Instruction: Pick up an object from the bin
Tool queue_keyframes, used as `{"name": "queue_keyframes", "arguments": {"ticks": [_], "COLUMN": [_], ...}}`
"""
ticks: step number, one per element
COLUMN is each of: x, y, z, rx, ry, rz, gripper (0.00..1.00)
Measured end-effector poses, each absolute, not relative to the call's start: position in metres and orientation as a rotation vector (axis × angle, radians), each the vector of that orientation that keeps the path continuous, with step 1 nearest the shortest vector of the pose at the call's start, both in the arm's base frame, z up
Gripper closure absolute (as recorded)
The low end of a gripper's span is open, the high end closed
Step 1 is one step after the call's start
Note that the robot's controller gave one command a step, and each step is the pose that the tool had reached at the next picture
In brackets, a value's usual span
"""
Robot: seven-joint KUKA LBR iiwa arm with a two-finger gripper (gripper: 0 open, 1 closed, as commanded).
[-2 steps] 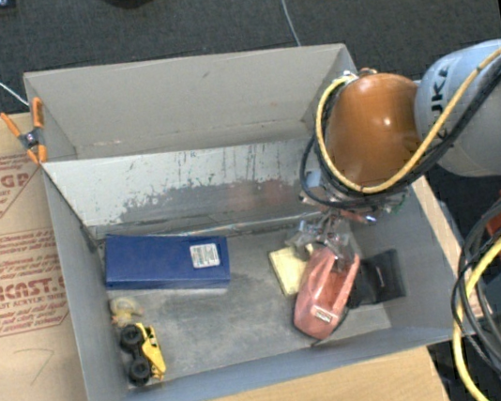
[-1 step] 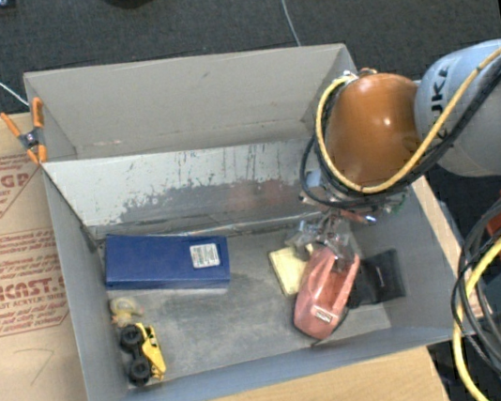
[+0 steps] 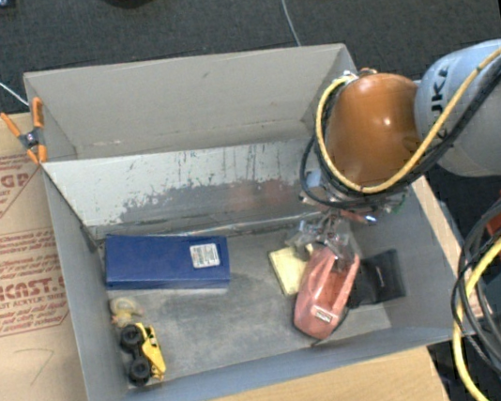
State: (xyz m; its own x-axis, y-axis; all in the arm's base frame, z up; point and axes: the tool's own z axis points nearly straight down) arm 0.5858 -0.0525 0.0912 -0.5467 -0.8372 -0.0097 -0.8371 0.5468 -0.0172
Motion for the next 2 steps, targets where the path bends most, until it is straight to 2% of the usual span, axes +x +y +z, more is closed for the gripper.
{"name": "queue_keyframes", "arguments": {"ticks": [2], "x": [0.5858], "y": [-0.0525], "z": [0.0912], "rx": [-1.487], "ry": [2.748], "rz": [-0.016], "gripper": [1.00]}}
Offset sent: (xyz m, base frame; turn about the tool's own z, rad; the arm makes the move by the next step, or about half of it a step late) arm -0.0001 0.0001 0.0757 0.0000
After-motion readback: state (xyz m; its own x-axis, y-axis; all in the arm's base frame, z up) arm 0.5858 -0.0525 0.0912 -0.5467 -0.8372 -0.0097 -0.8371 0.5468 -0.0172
